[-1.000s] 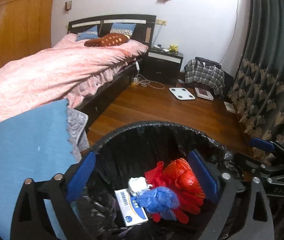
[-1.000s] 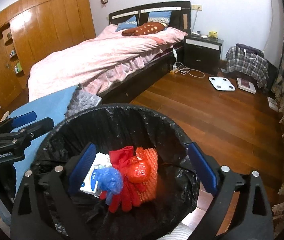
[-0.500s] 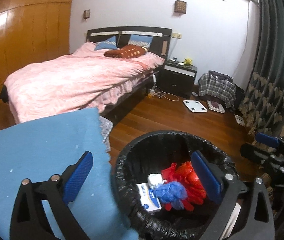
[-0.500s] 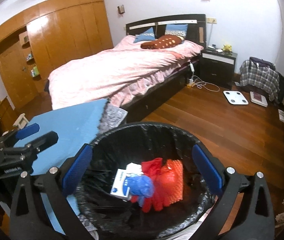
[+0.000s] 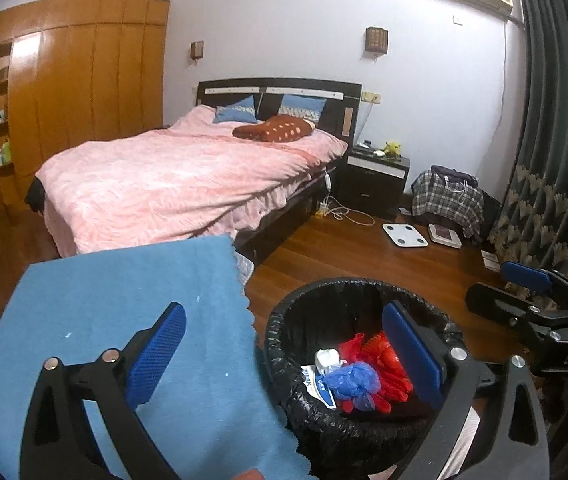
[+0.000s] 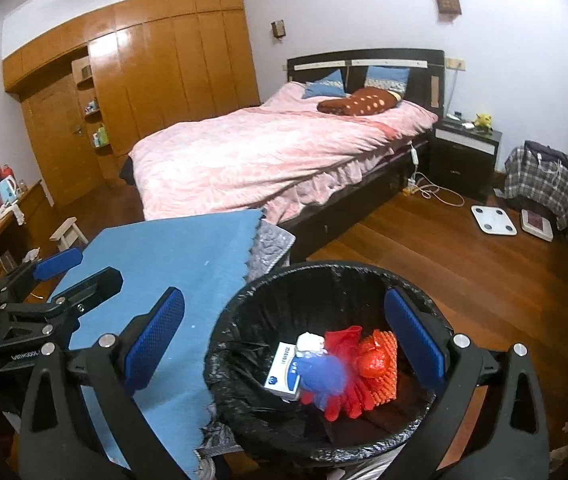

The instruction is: Collect trash

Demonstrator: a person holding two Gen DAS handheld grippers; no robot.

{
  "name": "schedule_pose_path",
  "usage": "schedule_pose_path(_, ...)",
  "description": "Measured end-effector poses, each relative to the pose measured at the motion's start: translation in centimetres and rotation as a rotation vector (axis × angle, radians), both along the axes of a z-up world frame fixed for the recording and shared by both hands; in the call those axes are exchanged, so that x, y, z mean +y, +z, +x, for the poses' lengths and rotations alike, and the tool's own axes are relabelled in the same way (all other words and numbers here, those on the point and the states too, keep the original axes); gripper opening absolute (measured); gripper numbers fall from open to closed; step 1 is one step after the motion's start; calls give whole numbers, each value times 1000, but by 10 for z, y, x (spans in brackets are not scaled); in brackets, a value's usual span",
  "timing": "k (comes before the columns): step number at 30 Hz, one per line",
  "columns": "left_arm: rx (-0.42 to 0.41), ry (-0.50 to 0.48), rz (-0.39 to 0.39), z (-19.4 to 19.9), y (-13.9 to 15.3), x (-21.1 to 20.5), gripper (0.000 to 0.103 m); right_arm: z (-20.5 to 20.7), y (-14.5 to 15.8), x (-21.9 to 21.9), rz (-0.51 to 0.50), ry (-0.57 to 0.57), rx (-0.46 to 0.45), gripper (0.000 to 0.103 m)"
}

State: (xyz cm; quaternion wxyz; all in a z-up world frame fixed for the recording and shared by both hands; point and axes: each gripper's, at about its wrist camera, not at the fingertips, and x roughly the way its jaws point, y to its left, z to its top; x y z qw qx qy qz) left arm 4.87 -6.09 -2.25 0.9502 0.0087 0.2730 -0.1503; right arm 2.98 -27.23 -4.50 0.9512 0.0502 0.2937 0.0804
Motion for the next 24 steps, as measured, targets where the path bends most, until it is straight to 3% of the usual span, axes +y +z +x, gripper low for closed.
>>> schedule_pose_path(24,-48,32,4,-23,19,14,97,-12,17,21,-16,40,-39,97)
